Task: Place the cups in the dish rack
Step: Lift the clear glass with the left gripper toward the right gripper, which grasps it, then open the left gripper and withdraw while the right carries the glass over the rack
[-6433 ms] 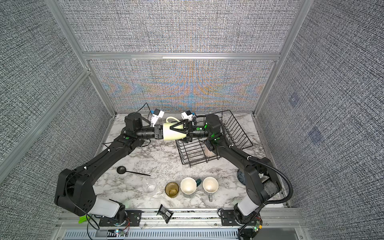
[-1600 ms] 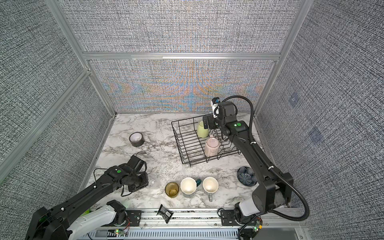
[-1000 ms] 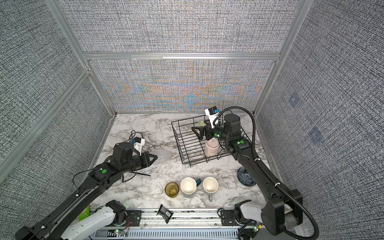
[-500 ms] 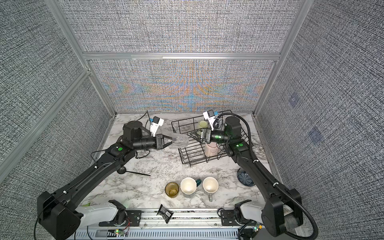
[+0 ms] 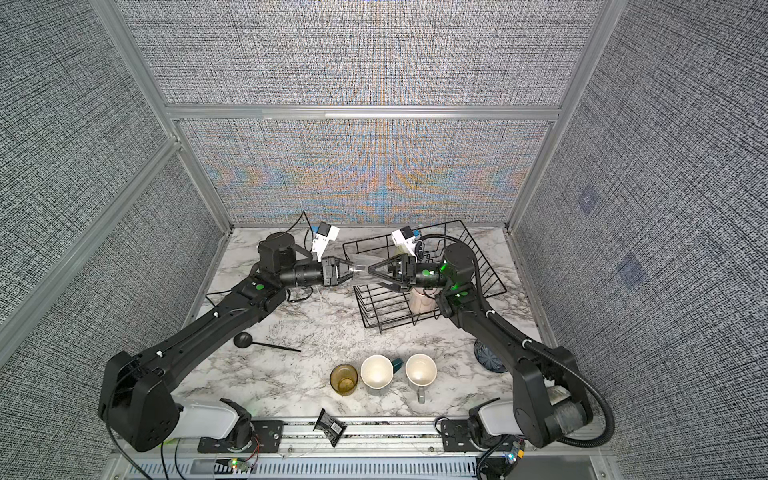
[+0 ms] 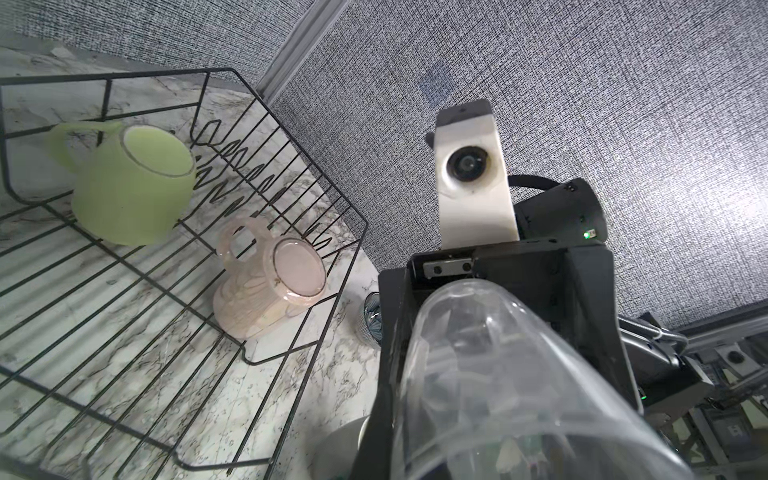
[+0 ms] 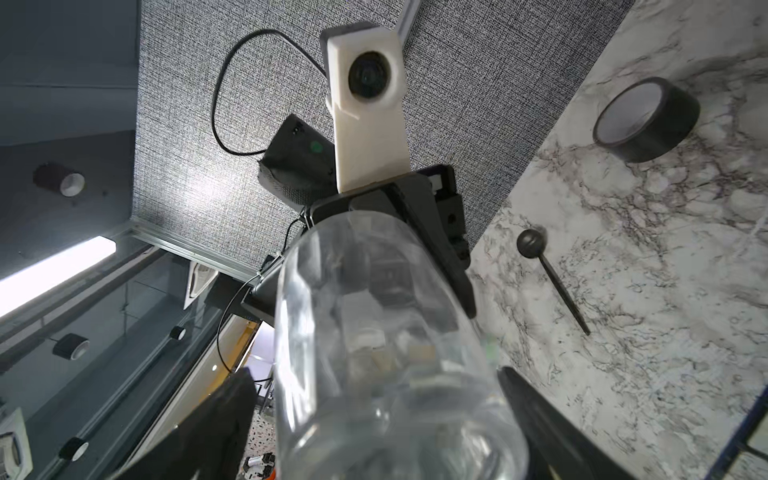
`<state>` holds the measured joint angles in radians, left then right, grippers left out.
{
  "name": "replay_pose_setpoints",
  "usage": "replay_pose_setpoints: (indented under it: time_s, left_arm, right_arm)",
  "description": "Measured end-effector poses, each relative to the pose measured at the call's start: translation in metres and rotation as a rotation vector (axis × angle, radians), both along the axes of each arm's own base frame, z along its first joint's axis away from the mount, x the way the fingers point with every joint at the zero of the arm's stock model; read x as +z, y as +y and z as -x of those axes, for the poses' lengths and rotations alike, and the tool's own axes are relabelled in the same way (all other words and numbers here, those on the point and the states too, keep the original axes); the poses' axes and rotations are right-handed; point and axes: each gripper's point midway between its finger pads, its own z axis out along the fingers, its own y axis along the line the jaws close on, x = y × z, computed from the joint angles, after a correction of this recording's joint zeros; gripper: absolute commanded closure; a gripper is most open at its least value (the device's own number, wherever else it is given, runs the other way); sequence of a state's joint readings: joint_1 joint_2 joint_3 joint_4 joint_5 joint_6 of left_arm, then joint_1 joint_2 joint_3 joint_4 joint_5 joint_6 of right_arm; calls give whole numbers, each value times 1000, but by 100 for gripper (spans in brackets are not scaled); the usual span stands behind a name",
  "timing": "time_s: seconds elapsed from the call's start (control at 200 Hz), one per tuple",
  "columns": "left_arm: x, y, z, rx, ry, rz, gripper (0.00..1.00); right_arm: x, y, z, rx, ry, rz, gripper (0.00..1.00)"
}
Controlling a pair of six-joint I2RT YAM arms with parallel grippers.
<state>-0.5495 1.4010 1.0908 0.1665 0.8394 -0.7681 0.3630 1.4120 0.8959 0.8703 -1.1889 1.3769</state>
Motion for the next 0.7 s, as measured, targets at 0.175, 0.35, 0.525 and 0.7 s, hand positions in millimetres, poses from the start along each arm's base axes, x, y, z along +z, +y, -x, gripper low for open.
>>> replay_pose_setpoints:
  time_s: [0.175,0.35,0.525,0.7]
  left_arm:
    - [-7,-5,-8,3,39,6,93]
    - [-3,-8,-14,8,35,13,80]
    - [-7,-8,-15,12,49,2,65]
    - [-20,10,-24,104,63,-62,58]
  right_arm:
    - [-3,7,-17,15,76,-75,24]
    - [4,8,-17,29,78,-108,28]
    - [7,6,-17,28,55,-120,31]
    - [-3,-5,-30,-23,57,-101,36]
